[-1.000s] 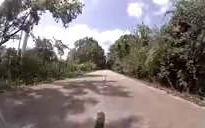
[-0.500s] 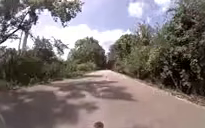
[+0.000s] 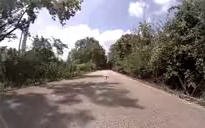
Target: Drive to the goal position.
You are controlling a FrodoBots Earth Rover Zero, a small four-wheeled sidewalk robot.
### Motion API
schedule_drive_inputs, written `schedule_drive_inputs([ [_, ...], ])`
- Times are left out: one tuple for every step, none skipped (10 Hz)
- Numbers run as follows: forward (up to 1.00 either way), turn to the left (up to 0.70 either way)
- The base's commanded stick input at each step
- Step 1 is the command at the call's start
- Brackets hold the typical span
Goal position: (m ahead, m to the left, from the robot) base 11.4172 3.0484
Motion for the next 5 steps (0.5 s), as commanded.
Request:
schedule_drive_inputs([
  [0.50,0.00],
  [0.50,0.00],
  [0.50,0.00],
  [0.50,0.00],
  [0.50,0.00],
])
